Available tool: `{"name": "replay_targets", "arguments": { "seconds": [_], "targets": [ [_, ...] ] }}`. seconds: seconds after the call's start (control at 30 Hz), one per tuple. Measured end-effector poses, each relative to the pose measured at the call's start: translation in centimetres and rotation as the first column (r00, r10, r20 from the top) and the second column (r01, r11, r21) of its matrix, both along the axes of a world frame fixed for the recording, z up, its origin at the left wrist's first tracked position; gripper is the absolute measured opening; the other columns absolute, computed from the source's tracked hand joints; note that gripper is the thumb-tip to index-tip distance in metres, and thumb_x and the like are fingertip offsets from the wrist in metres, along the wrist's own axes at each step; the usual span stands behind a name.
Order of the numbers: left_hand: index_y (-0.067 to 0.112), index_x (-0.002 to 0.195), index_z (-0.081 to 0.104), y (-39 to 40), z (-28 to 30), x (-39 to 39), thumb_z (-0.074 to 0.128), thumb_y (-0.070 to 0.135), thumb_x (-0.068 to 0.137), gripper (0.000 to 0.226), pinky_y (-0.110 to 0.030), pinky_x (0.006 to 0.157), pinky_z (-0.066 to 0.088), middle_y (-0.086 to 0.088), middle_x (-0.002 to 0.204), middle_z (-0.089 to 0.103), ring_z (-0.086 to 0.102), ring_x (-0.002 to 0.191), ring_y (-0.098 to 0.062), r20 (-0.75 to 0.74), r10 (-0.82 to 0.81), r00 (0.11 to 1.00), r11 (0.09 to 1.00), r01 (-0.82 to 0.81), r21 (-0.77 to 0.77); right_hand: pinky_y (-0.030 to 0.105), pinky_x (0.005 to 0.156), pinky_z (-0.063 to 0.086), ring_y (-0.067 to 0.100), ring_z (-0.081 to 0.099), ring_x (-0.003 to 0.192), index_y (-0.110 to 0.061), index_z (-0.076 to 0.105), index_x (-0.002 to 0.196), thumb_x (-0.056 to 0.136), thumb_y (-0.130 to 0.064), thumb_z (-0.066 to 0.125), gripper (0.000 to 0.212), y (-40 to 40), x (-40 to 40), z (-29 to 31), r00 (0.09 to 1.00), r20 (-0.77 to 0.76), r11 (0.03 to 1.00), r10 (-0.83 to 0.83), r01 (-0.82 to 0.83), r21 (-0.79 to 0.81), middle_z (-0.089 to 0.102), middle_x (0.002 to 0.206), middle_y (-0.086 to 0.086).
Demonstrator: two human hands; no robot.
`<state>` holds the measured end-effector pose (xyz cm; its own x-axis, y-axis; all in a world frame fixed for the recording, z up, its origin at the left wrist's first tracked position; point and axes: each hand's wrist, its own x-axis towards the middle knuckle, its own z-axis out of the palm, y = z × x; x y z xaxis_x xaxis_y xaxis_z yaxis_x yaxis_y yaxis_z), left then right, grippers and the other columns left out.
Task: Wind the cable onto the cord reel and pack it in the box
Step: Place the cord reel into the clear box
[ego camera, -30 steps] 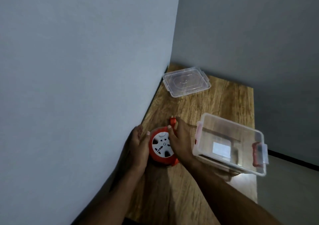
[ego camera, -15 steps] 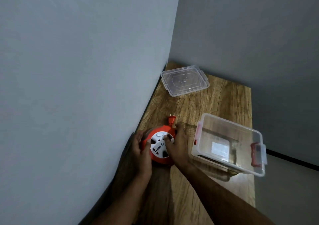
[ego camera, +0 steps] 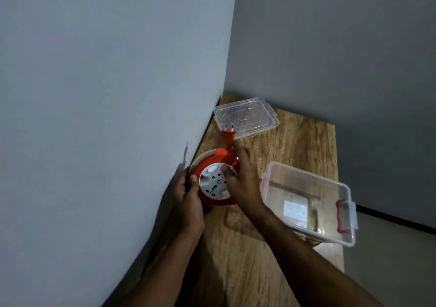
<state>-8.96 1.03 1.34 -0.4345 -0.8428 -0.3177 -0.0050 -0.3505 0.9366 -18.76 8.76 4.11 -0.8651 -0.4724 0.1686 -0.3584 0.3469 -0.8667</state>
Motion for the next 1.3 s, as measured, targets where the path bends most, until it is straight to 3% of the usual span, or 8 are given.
{"name": "replay_targets", "arguments": {
  "seconds": [0.1,0.3,0.47,0.53,0.7,0.9,1.1,1.3],
  "targets": [
    [0.026,0.138,0.06,0.8,2.1,-2.8,0.051,0.03,0.106,0.034,-0.031,0.083,0.063,0.003,0.128,0.069,0.07,0.11,-0.015,-0.009,-0.104,0.995,0.99,0.103,-0.094,0.026,0.095,0.049,0.01,0.053,0.118,-0.022,0.046,0.145,0.095,-0.033,0.064,0.055,2.2,-2.1,2.2,0.995,-0.021,0.992,-0.098,0.096,-0.085,0.05,0.13,-0.001],
    [0.02,0.13,0.066,5.2,5.1,-9.0,0.056,0.019,0.104,0.028,-0.03,0.083,0.062,0.002,0.121,0.072,0.071,0.106,-0.015,-0.027,-0.351,0.936,0.915,0.336,-0.224,0.022,0.082,0.054,0.004,0.064,0.108,-0.023,0.054,0.129,0.096,-0.037,0.066,0.038,9.9,-5.7,5.5,0.932,0.109,0.906,-0.346,0.362,-0.217,0.065,0.12,-0.006],
    [0.013,0.122,0.07,9.4,5.0,-12.9,0.058,0.009,0.101,0.025,-0.035,0.092,0.059,-0.001,0.117,0.073,0.07,0.109,-0.017,0.051,-0.577,0.815,0.74,0.549,-0.388,0.027,0.091,0.055,0.008,0.067,0.111,-0.032,0.029,0.152,0.096,-0.031,0.068,0.068,16.8,-6.4,5.5,0.848,0.163,0.813,-0.505,0.53,-0.24,0.064,0.13,-0.002],
    [0.01,0.119,0.071,10.8,4.4,-13.9,0.058,0.006,0.1,0.024,-0.035,0.094,0.058,0.0,0.113,0.074,0.069,0.108,-0.016,0.106,-0.636,0.764,0.683,0.621,-0.384,0.03,0.092,0.056,0.011,0.067,0.112,-0.031,0.03,0.152,0.095,-0.025,0.07,0.07,18.9,-6.4,4.7,0.824,0.179,0.792,-0.538,0.566,-0.227,0.064,0.132,0.001],
    [0.015,0.114,0.07,12.9,2.3,-14.4,0.056,0.003,0.101,0.023,-0.007,0.08,0.047,0.023,0.098,0.064,0.062,0.096,0.002,0.234,-0.723,0.65,0.559,0.75,-0.354,0.022,0.083,0.058,0.013,0.066,0.108,-0.023,0.048,0.127,0.095,-0.019,0.069,0.038,21.7,-6.6,1.5,0.786,0.144,0.785,-0.601,0.615,-0.077,0.065,0.119,-0.001],
    [0.015,0.116,0.068,13.3,0.1,-14.4,0.055,0.01,0.102,0.019,-0.017,0.078,0.045,0.005,0.108,0.07,0.064,0.103,-0.01,0.367,-0.745,0.557,0.498,0.831,-0.249,0.03,0.089,0.054,0.014,0.06,0.112,-0.015,0.047,0.143,0.096,-0.005,0.062,0.051,22.3,-6.0,-1.4,0.805,-0.008,0.791,-0.593,0.585,0.18,0.063,0.125,0.002],
    [0.01,0.119,0.066,12.9,-0.6,-14.4,0.059,0.016,0.101,0.02,-0.03,0.098,0.048,-0.003,0.123,0.069,0.062,0.117,-0.018,0.481,-0.7,0.528,0.489,0.845,-0.217,0.035,0.079,0.054,0.025,0.063,0.101,-0.012,0.057,0.124,0.104,-0.017,0.049,0.022,21.6,-6.1,-2.3,0.835,-0.147,0.751,-0.53,0.542,0.377,0.063,0.116,0.01],
    [0.006,0.113,0.069,13.7,0.1,-14.1,0.065,0.025,0.099,0.024,-0.025,0.081,0.043,-0.007,0.114,0.072,0.067,0.107,-0.021,0.661,-0.529,0.532,0.385,0.845,-0.372,0.035,0.069,0.062,0.025,0.068,0.086,-0.008,0.061,0.126,0.101,-0.018,0.057,0.026,21.8,-6.0,-2.4,0.852,-0.314,0.67,-0.419,0.524,0.527,0.056,0.121,0.013]
  ]
}}
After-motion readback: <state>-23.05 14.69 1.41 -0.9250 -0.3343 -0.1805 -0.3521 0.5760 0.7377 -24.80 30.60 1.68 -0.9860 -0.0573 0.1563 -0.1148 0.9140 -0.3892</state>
